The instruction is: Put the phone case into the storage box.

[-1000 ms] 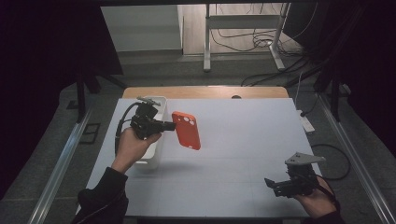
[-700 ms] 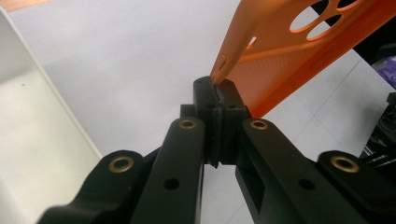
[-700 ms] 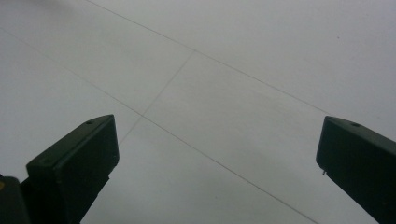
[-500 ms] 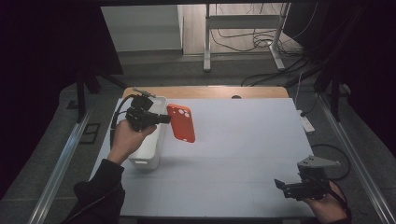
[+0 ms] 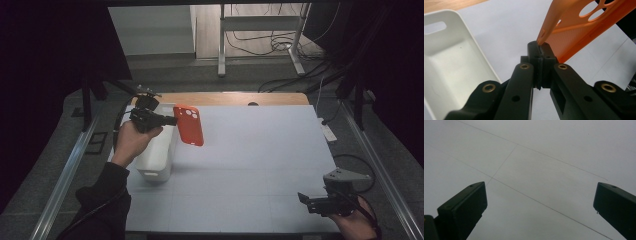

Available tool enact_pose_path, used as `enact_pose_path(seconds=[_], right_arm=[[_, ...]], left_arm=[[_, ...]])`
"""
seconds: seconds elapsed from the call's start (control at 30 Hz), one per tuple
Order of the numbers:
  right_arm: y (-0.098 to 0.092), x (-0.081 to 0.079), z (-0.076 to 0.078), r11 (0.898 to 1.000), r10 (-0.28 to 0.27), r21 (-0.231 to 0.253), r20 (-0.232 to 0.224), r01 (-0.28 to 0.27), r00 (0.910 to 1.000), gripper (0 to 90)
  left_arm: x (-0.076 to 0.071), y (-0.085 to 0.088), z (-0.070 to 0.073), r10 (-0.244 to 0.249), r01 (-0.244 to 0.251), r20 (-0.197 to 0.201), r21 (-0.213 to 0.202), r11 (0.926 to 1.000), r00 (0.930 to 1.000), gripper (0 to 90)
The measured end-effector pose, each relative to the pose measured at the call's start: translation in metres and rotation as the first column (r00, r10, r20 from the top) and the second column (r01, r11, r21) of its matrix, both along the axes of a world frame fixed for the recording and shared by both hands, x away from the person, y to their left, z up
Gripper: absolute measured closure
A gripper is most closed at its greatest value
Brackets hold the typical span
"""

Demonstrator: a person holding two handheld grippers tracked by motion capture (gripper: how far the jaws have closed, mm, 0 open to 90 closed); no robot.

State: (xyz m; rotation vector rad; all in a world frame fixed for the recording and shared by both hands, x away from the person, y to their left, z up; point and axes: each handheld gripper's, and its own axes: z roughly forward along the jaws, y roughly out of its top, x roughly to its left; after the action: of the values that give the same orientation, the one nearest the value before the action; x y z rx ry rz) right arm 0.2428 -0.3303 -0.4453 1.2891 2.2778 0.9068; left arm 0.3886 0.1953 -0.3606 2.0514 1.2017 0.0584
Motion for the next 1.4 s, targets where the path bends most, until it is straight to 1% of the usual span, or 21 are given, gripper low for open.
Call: enact_pose_path(seconds=[0.1,0.23,0.3,0.33,0.57,0.6,0.67,0.87,1.0,1.1,1.2,1.4], right_arm=[[0.0,0.0,0.0,1.0,0.0,-0.001,0.001,0.0,1.0,0.0],[0.0,-0.001,0.001,1.0,-0.001,0.0,0.002,0.001,1.0,0.0],[0.0,-0.002,0.001,1.0,-0.001,-0.001,0.002,0.001,1.0,0.0],[0.0,-0.002,0.001,1.0,-0.001,-0.001,0.003,0.001,1.0,0.0],[0.0,-0.002,0.001,1.0,-0.001,0.001,0.004,0.001,1.0,0.0],[0.0,-0.002,0.001,1.0,-0.001,0.002,0.004,0.001,1.0,0.0],[0.0,-0.002,0.001,1.0,-0.001,0.002,0.005,0.001,1.0,0.0],[-0.001,-0.002,0.001,1.0,-0.001,0.005,0.004,0.001,1.0,0.0],[0.0,-0.002,0.0,1.0,0.002,0.002,0.0,-0.002,1.0,0.0],[0.0,-0.002,0.0,1.0,0.004,0.0,-0.001,-0.004,1.0,0.0],[0.001,-0.001,0.0,1.0,0.007,-0.002,-0.002,-0.007,1.0,0.0],[0.001,-0.001,0.0,1.0,0.011,-0.006,-0.006,-0.011,0.9999,0.0]], left_arm=[[0.003,0.003,0.002,0.009,-0.009,-0.001,0.003,1.0,1.0,88.9],[0.008,0.009,0.006,0.028,-0.028,0.005,0.02,0.9994,0.9996,88.9],[0.009,0.01,0.006,0.036,-0.036,0.006,0.02,0.9992,0.9993,88.9],[0.012,0.013,0.008,0.048,-0.048,0.005,0.025,0.9985,0.9988,88.9],[0.017,0.021,0.012,0.075,-0.076,0.008,0.035,0.9965,0.9971,88.9],[0.019,0.025,0.014,0.091,-0.092,0.008,0.041,0.9949,0.9958,88.9],[0.02,0.026,0.015,0.095,-0.096,0.009,0.045,0.9944,0.9954,89.0],[0.025,0.036,0.018,0.134,-0.134,0.01,0.044,0.99,0.9909,88.9],[0.028,0.042,0.02,0.15,-0.151,0.011,0.052,0.9872,0.9886,88.9],[0.03,0.047,0.019,0.171,-0.171,0.01,0.051,0.9839,0.9852,88.9],[0.032,0.049,0.018,0.179,-0.179,0.008,0.052,0.9824,0.9838,88.9],[0.037,0.057,0.015,0.209,-0.209,0.005,0.057,0.9763,0.978,89.0]])
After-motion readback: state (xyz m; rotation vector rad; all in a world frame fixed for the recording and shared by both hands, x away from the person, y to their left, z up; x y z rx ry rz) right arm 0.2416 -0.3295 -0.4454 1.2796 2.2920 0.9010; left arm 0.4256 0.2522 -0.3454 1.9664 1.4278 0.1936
